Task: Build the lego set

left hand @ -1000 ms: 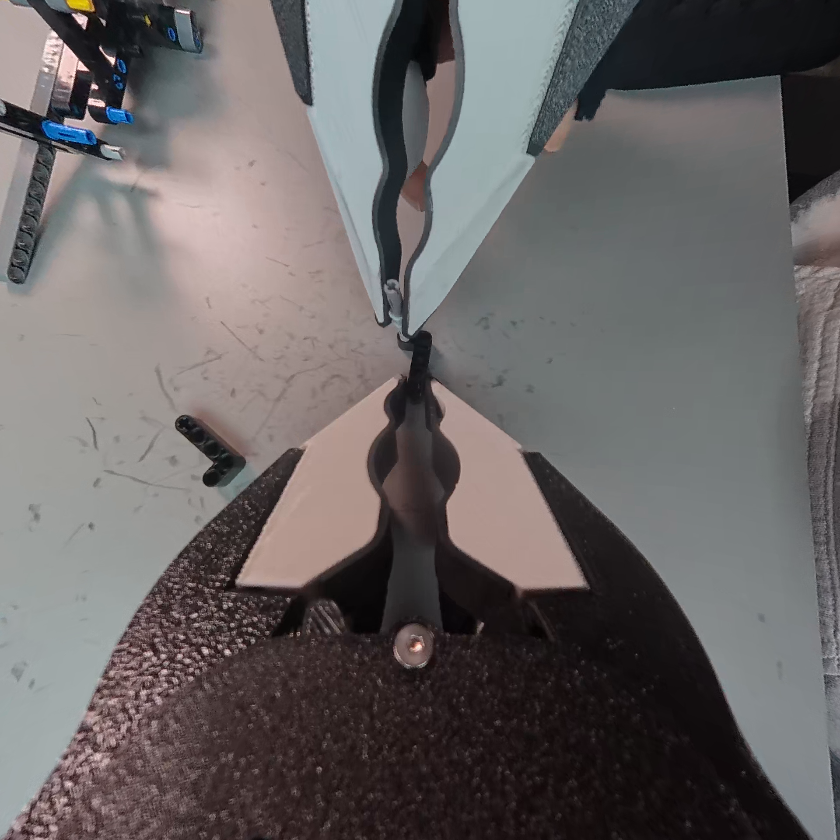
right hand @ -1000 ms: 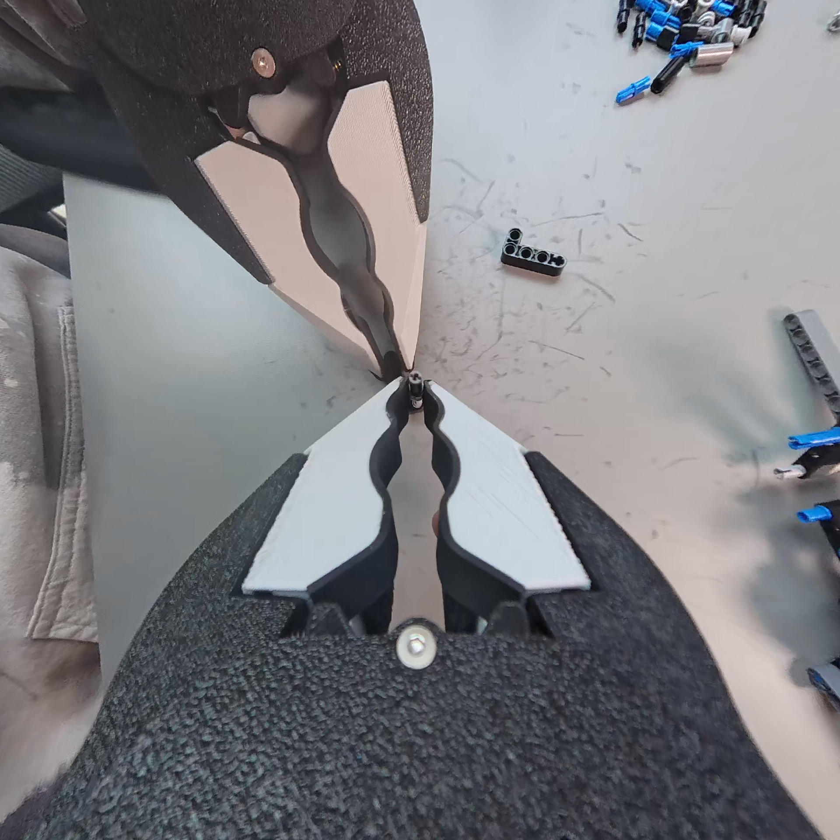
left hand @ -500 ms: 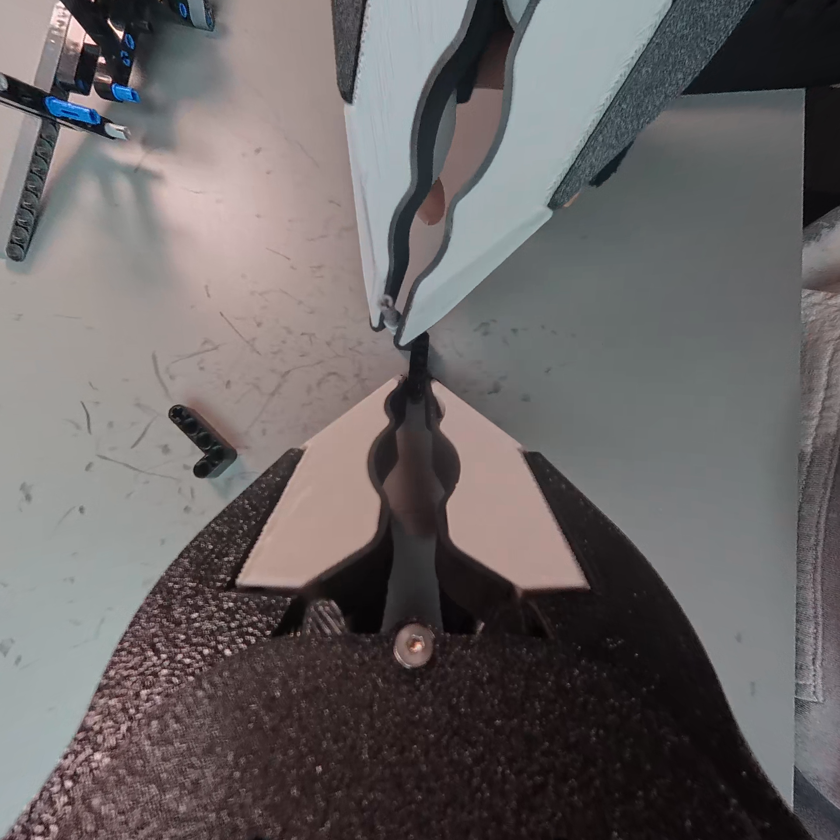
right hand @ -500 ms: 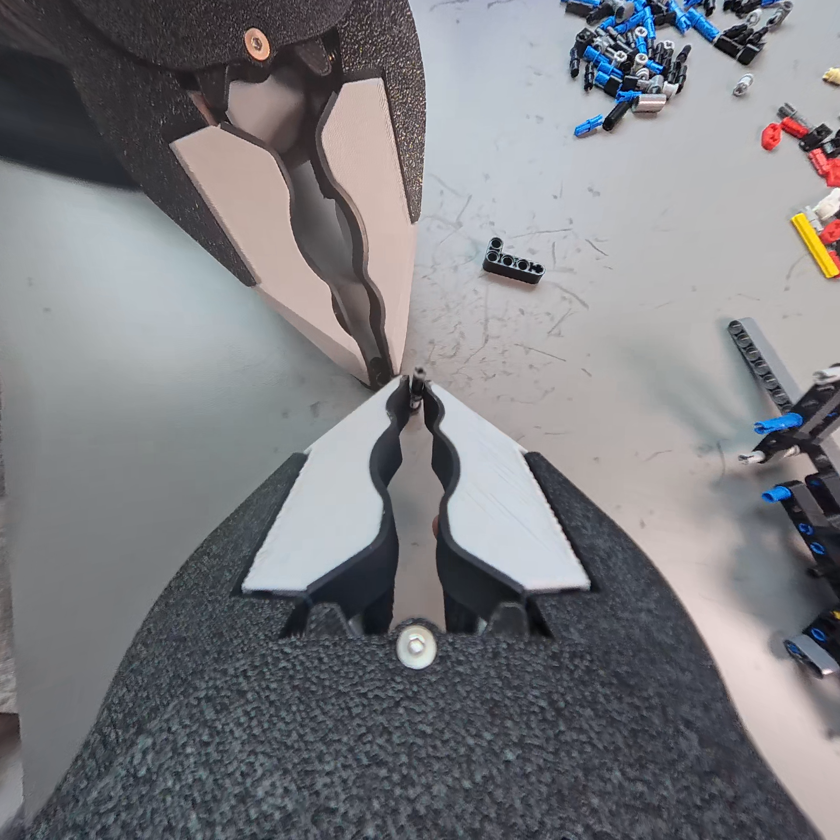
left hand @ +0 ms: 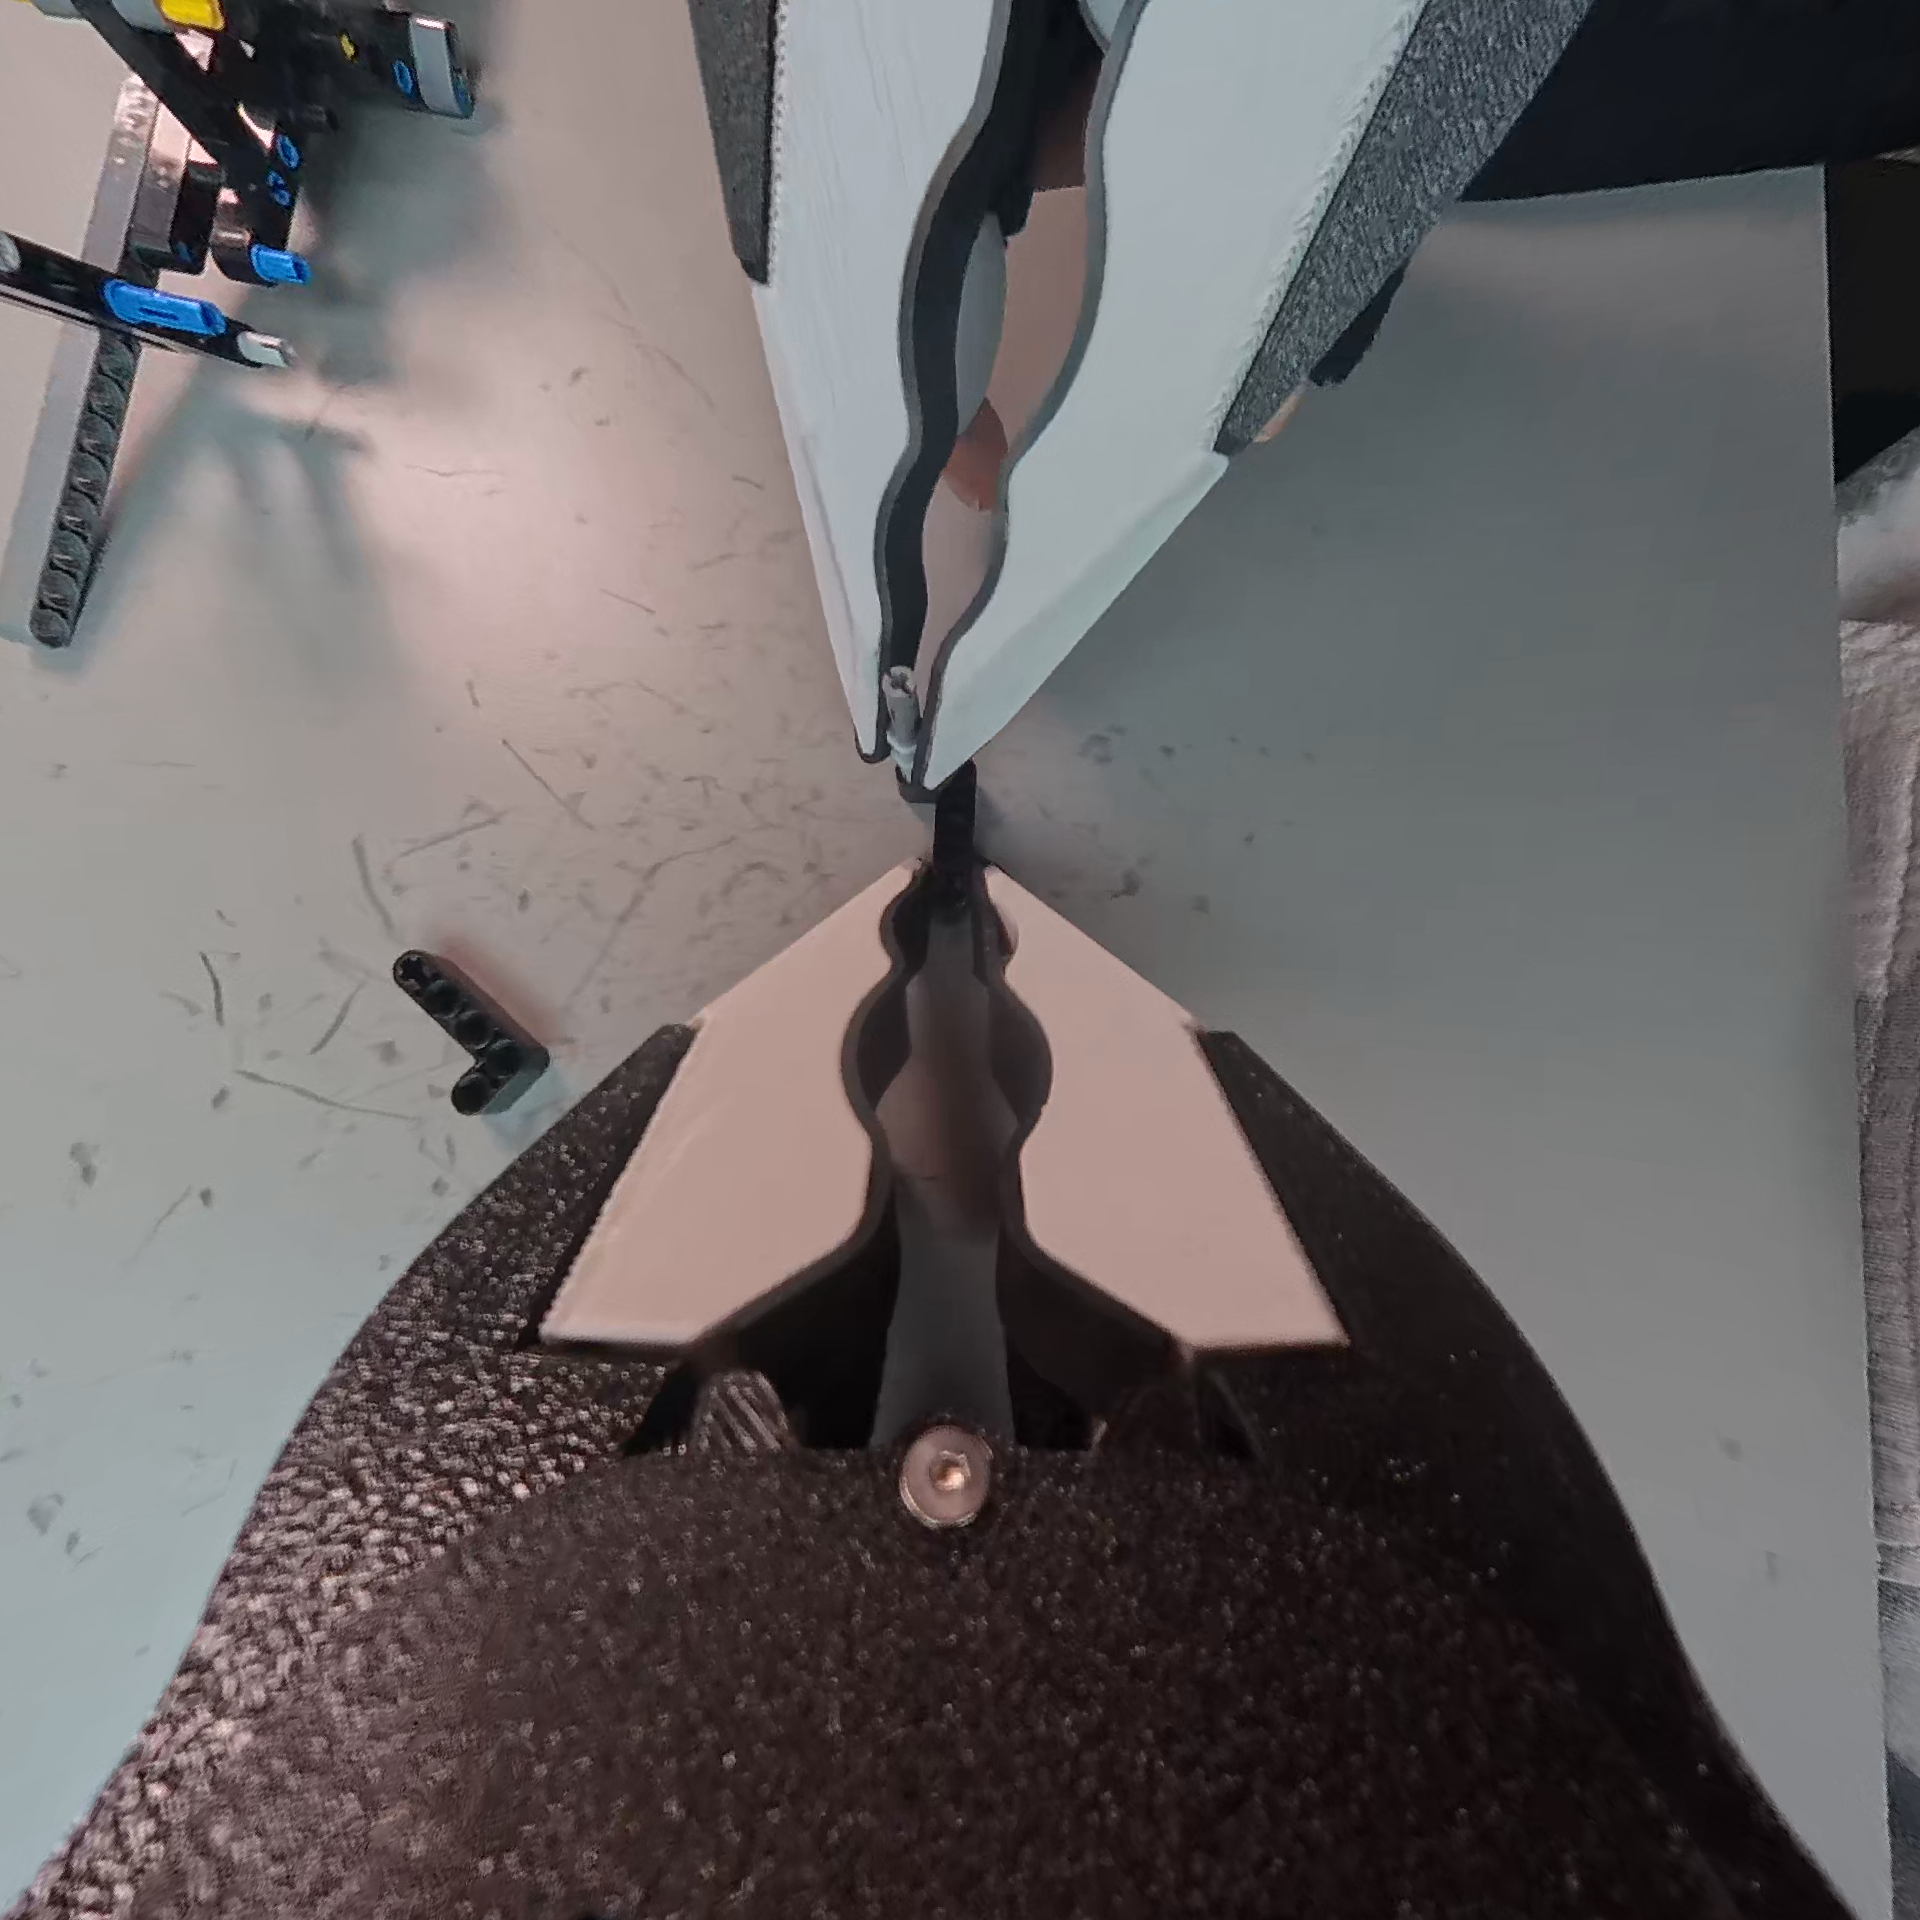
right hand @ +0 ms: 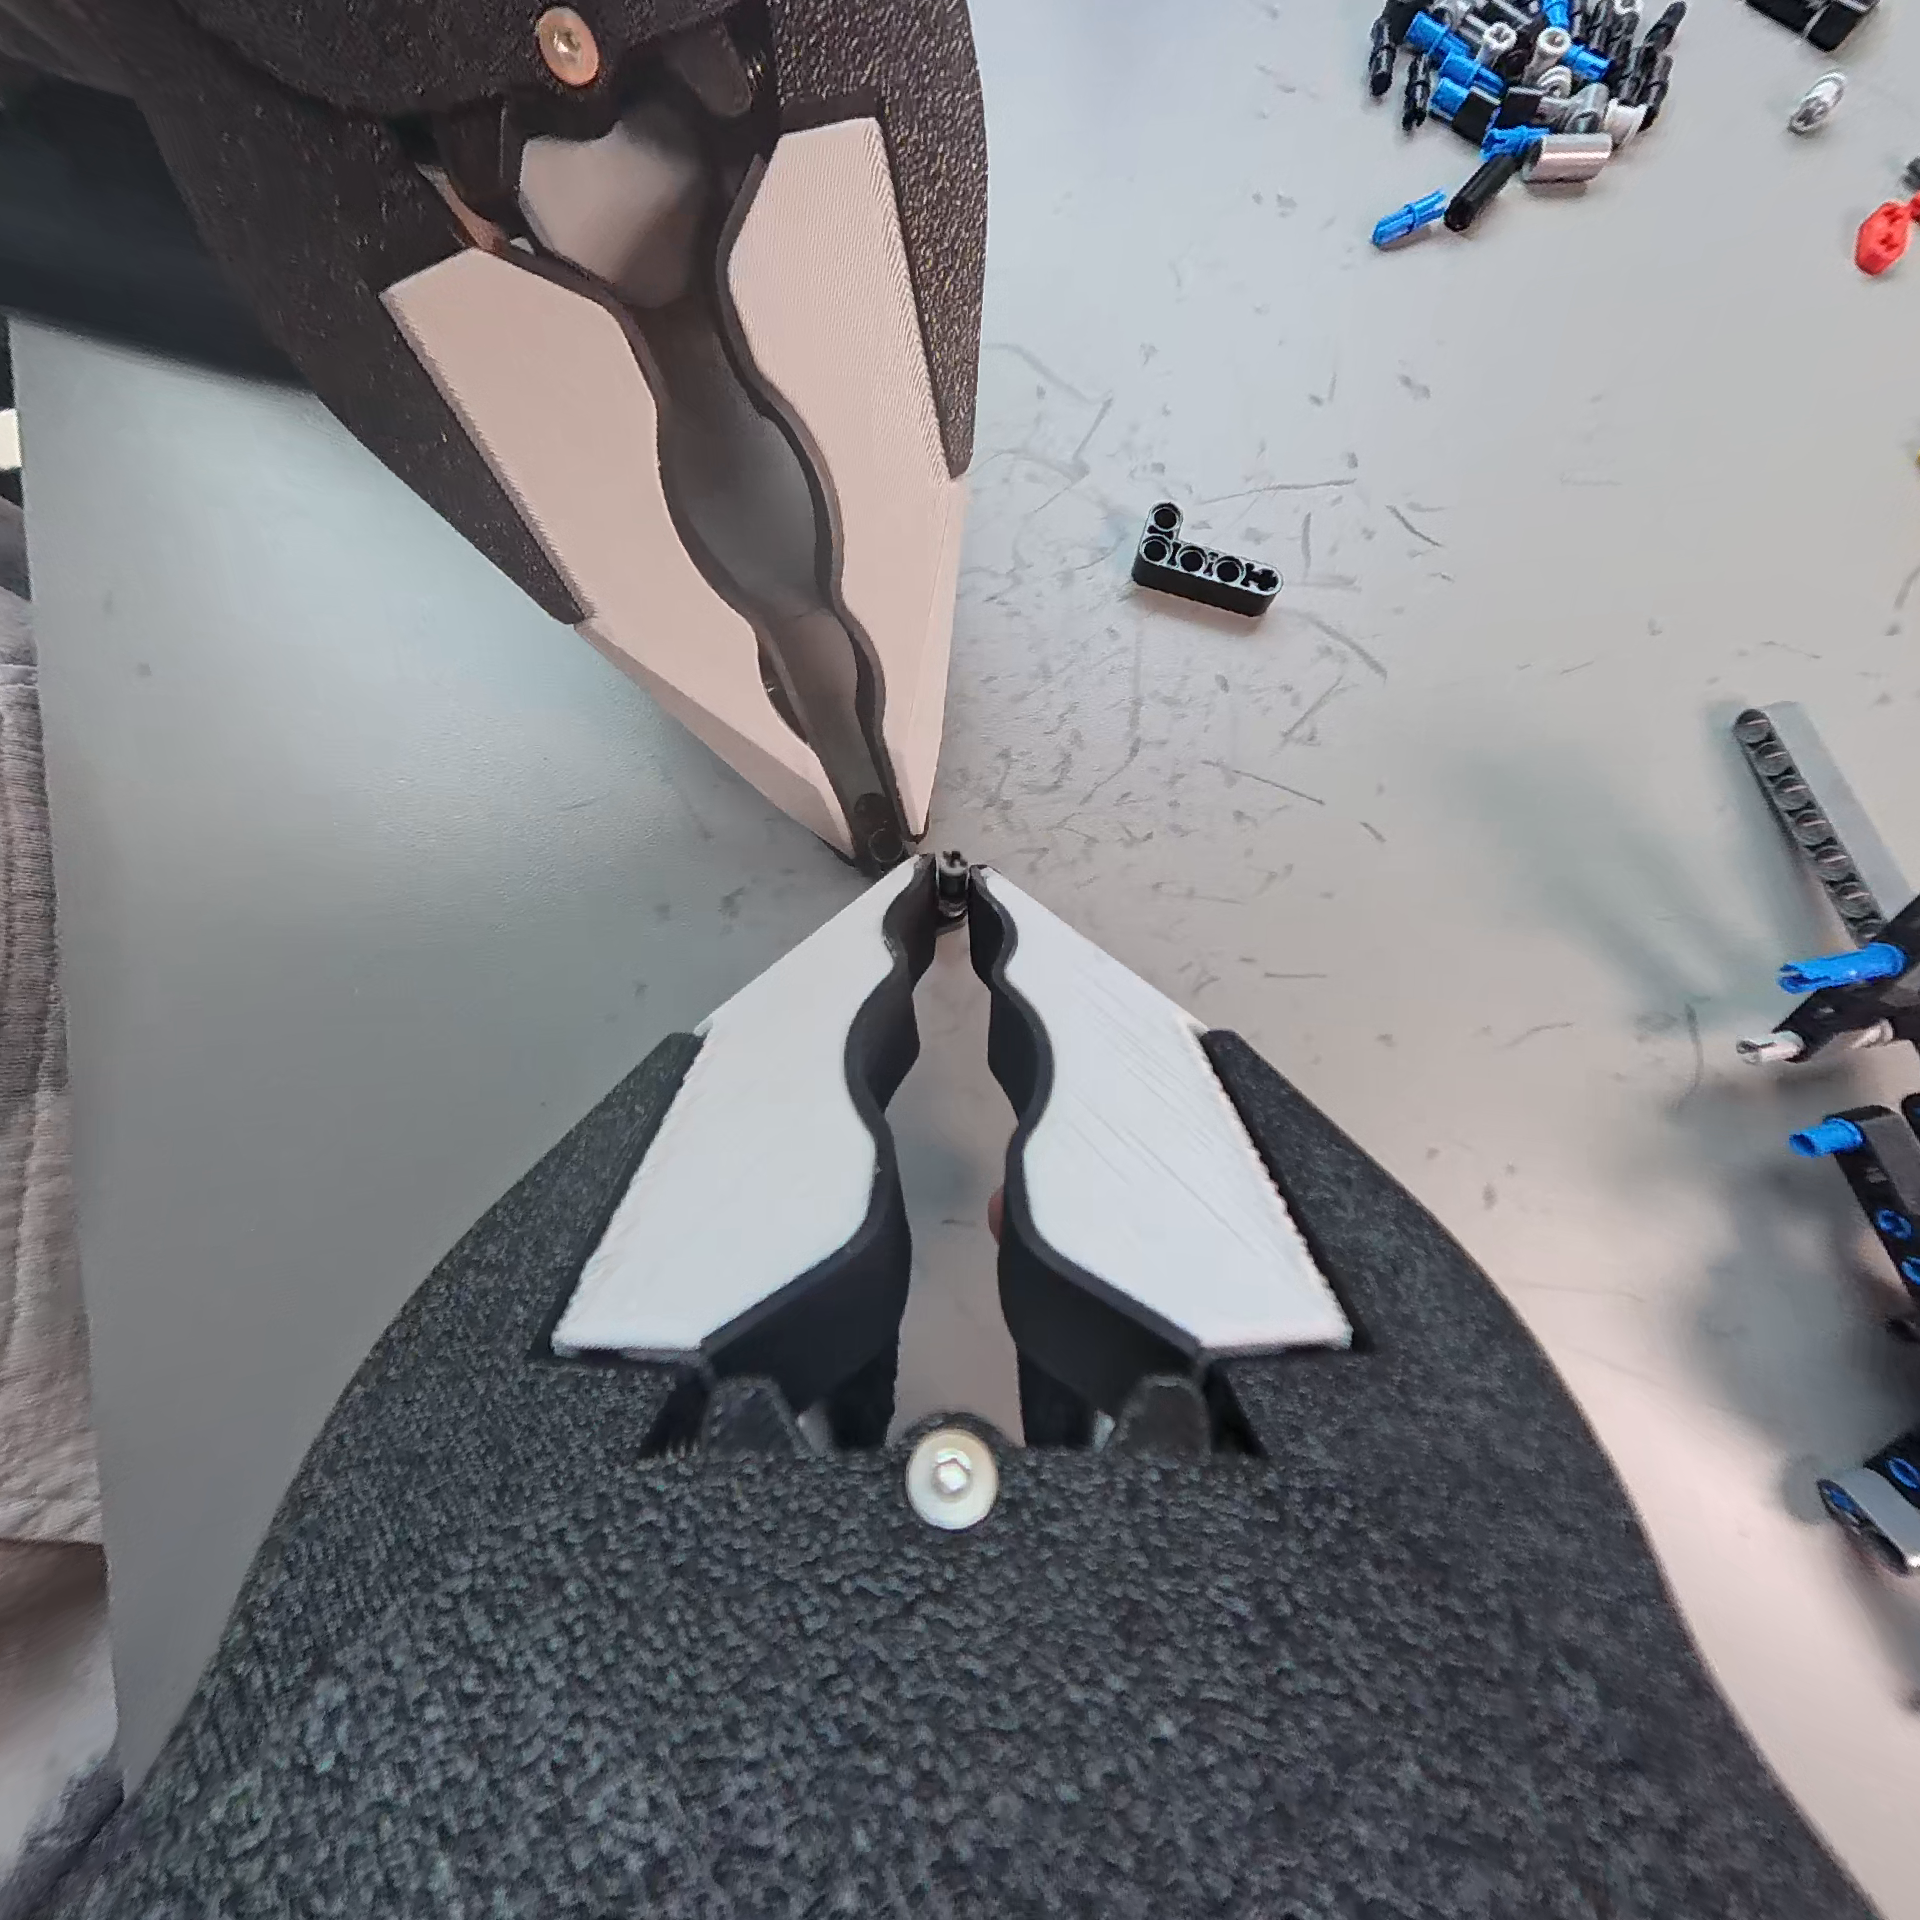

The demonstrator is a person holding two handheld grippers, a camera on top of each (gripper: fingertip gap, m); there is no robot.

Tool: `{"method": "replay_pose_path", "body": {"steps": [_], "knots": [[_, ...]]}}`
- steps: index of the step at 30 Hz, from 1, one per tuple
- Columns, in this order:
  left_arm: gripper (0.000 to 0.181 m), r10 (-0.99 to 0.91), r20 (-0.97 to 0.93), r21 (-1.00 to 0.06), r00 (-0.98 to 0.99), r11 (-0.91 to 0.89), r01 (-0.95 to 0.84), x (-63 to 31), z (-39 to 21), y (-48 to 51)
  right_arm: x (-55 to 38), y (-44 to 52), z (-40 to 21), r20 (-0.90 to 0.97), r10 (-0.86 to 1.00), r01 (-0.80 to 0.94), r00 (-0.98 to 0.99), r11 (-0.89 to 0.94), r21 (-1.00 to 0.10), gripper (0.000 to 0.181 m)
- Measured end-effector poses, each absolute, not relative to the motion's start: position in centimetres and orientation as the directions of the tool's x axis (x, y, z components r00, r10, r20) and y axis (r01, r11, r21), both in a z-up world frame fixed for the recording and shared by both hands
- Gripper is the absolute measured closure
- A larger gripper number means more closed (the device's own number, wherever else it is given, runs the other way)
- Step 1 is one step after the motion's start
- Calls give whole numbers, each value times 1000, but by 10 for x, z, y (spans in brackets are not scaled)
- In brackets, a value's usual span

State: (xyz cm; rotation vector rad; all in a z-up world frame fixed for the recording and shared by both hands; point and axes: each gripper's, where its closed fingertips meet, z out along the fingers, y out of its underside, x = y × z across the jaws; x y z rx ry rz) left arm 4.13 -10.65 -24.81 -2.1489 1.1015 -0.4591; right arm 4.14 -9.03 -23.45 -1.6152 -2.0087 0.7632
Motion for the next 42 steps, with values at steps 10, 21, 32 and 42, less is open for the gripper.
{"method": "replay_pose_path", "body": {"steps": [10,21,32,42], "knots": [[171,-825,15,-706,565,-409,-578,41,-248,-107,41,-87,-215,108,935,741,-336,334,-583,152],[171,-831,10,-703,556,-401,-587,39,-249,-108,41,-92,-233,78,849,775,-523,511,-372,175],[171,-833,3,-702,553,-396,-593,39,-249,-109,42,-93,-235,12,864,810,-503,476,-342,176],[171,-832,16,-707,555,-402,-582,39,-249,-109,41,-93,-234,39,900,812,-434,410,-415,174]]}}
